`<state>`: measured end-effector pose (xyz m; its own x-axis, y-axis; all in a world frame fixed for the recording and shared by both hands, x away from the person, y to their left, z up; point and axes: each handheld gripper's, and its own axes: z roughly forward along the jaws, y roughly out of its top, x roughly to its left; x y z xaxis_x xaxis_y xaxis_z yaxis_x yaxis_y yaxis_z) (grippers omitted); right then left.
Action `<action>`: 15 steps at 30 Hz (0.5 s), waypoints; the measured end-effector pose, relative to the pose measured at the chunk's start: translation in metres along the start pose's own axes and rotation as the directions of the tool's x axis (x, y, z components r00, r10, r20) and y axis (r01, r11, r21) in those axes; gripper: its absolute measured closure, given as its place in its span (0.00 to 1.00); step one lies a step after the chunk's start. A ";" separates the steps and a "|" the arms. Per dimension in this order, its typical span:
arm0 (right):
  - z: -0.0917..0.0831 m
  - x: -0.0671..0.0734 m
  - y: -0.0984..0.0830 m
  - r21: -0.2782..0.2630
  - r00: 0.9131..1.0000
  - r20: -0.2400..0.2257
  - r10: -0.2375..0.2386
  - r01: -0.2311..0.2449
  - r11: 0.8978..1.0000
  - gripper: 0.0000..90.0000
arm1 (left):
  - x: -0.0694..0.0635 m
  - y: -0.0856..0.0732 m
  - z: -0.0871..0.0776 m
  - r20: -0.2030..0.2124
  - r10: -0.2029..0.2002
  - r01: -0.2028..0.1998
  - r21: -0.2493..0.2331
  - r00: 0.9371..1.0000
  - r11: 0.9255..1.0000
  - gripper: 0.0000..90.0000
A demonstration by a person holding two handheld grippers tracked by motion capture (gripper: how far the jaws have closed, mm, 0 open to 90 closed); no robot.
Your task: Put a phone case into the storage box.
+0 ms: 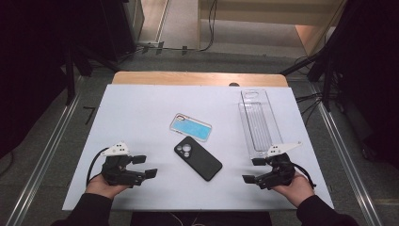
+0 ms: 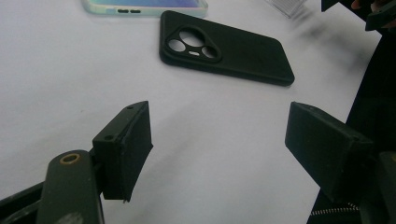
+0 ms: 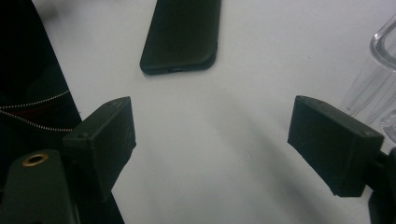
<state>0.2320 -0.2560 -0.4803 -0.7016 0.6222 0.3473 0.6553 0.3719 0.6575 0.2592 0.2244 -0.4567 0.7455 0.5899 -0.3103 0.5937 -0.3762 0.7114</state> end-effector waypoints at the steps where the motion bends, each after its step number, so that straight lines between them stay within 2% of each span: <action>1: 0.000 0.000 0.000 0.000 1.000 0.000 0.000 0.000 1.000 0.15 | 0.000 0.000 0.000 0.001 0.000 0.000 -0.002 1.000 1.000 0.26; 15: 0.000 0.000 0.000 0.004 1.000 0.012 -0.001 0.001 1.000 0.15 | 0.000 -0.001 0.000 0.003 -0.006 0.006 -0.011 1.000 1.000 0.26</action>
<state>0.2319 -0.2566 -0.4802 -0.6989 0.6298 0.3388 0.6559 0.3755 0.6548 0.2589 0.2250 -0.4569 0.7432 0.5896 -0.3164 0.5946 -0.3651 0.7164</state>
